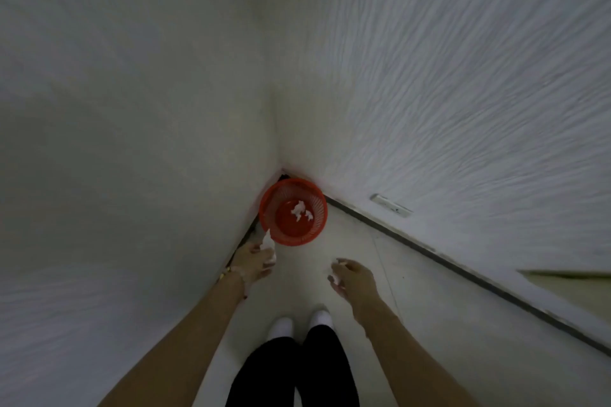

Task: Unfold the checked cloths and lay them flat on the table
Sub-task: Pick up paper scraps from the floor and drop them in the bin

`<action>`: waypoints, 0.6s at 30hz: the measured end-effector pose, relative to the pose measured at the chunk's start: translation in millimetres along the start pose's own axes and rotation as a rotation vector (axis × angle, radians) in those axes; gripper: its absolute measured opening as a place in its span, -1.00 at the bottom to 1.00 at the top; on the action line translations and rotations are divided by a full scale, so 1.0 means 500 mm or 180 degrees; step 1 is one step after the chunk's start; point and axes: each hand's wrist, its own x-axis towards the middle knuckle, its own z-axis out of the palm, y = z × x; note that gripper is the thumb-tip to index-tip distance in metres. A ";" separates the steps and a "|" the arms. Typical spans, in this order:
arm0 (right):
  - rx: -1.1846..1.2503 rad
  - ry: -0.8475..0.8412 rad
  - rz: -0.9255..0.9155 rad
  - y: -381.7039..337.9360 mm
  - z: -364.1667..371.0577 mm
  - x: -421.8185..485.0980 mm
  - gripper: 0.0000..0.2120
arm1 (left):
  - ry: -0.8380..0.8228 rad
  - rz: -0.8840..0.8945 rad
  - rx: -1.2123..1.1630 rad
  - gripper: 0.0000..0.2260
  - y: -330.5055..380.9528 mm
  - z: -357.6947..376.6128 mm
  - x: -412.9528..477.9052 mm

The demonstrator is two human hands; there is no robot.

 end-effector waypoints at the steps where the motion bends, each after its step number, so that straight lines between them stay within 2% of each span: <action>1: -0.0012 -0.0058 -0.0021 -0.016 0.015 0.035 -0.82 | 0.0043 -0.0054 -0.0144 -0.80 -0.002 0.007 0.032; 3: -0.0017 -0.0154 -0.0102 -0.041 0.041 0.092 -0.85 | 0.0089 -0.0116 -0.0408 -0.71 -0.001 0.014 0.086; 7: 0.0351 -0.0400 -0.0011 -0.060 0.076 0.181 -0.92 | -0.0036 -0.0069 -0.0885 -0.72 0.013 0.023 0.156; 11: 0.0573 -0.0706 0.0084 -0.056 0.079 0.218 -0.94 | -0.0332 -0.0026 -0.0959 -0.91 0.032 -0.001 0.181; 14: 0.0307 -0.0569 -0.0021 -0.053 0.069 0.226 -0.92 | -0.0195 0.0006 -0.0819 -0.95 0.036 -0.029 0.188; 18: -0.0300 -0.0320 0.0059 -0.024 0.036 0.222 -0.79 | 0.0148 -0.0005 -0.0448 -0.90 0.000 -0.061 0.192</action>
